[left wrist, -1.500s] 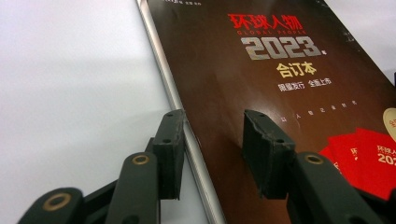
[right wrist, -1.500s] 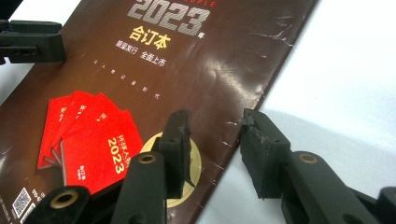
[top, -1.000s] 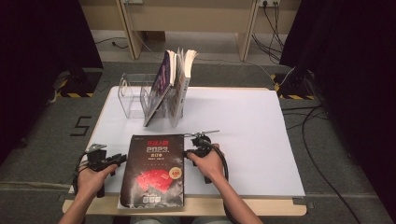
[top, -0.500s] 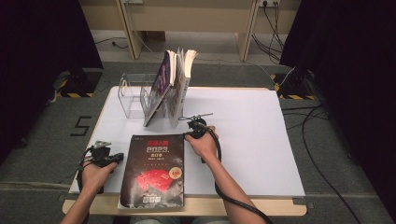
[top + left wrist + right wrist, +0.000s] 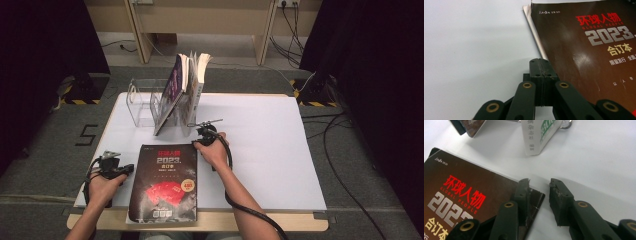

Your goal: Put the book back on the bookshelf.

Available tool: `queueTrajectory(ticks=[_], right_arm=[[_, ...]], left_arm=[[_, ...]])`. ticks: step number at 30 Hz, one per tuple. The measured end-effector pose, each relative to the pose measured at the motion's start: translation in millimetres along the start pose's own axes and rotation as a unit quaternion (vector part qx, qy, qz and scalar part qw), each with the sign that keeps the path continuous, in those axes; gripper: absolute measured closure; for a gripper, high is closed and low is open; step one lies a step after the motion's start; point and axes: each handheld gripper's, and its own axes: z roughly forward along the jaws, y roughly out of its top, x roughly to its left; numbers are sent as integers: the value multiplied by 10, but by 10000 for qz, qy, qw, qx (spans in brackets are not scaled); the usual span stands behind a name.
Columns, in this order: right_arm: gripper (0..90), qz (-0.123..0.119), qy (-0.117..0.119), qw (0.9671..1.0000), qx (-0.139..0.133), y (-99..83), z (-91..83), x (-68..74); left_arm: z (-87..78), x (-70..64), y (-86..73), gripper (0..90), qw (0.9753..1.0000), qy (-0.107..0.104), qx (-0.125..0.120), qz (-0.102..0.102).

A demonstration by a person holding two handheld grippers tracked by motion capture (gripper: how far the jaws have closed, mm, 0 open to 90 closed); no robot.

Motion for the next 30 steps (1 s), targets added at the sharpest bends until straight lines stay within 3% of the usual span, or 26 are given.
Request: queueTrajectory(ticks=[10, 16, 21, 23, 30], right_arm=[[680, -372, -45, 9992, 153, 25, 20, 40], [711, -476, -83, 9986, 198, 35, 27, 62], [748, -398, -84, 9991, 151, 25, 26, 60], [775, -250, -21, 9996, 120, 18, 22, 37], [844, -298, -143, 9994, 45, 10, 20, 69]], left_arm=[[7, -20, 5, 867, 10000, -3, 13, 21], [11, -37, 7, 861, 10000, 30, 15, 65], [14, -47, 6, 855, 9999, 37, 8, 97], [14, -45, 5, 854, 10000, 32, 3, 89], [14, -47, 3, 852, 10000, 39, -5, 85]])
